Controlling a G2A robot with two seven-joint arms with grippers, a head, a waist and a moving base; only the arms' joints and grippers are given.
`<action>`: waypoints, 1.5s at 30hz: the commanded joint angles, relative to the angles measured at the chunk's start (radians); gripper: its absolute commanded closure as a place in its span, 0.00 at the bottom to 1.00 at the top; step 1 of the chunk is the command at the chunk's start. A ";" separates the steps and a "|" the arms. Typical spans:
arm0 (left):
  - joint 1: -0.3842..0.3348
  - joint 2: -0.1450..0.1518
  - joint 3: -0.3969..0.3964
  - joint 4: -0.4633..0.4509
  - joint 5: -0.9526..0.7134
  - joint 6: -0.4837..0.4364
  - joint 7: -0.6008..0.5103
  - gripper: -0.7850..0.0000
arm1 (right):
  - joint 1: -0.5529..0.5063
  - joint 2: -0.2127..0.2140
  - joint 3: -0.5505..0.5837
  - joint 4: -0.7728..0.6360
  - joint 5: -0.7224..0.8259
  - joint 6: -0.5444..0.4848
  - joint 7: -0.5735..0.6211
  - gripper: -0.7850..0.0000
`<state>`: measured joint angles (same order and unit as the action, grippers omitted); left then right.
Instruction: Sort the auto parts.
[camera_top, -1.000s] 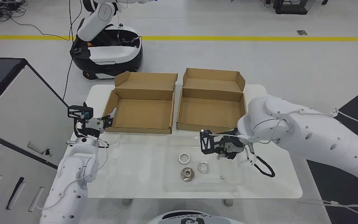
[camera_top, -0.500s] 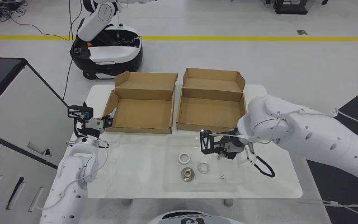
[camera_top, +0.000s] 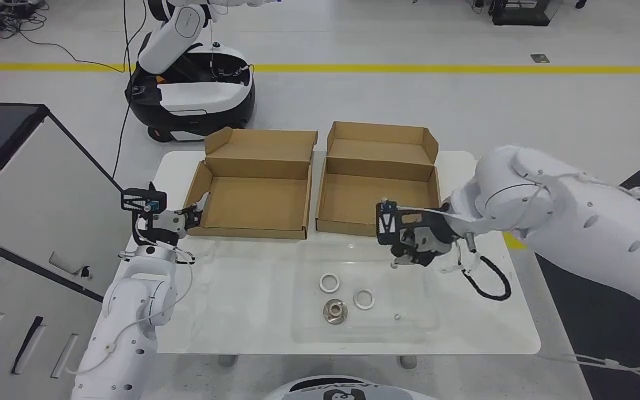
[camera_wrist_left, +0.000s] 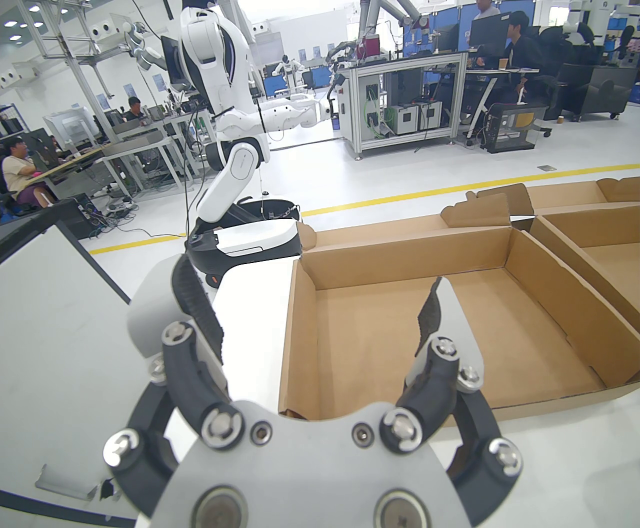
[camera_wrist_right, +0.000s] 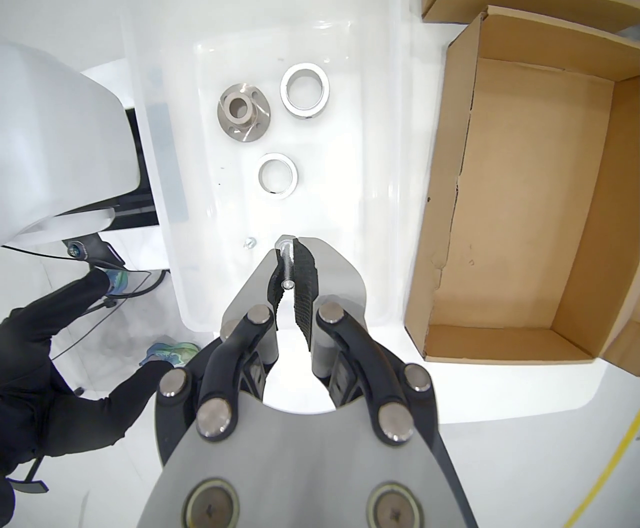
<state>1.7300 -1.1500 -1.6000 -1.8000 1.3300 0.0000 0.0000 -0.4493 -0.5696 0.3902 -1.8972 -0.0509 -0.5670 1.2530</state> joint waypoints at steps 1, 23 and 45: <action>0.000 0.000 0.000 0.000 0.000 0.000 0.000 0.00 | -0.006 0.019 0.022 0.012 0.060 -0.003 -0.003 1.00; 0.000 0.000 0.000 0.000 0.000 0.000 0.000 0.00 | -0.013 0.128 0.124 0.028 0.676 -0.127 -0.127 1.00; 0.000 0.000 0.000 0.000 0.000 0.000 0.000 0.00 | -0.040 0.045 0.200 0.070 1.099 -0.105 -0.104 1.00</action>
<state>1.7300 -1.1500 -1.6000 -1.8000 1.3300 0.0000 0.0000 -0.4812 -0.5228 0.5774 -1.8279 1.0328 -0.6753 1.1455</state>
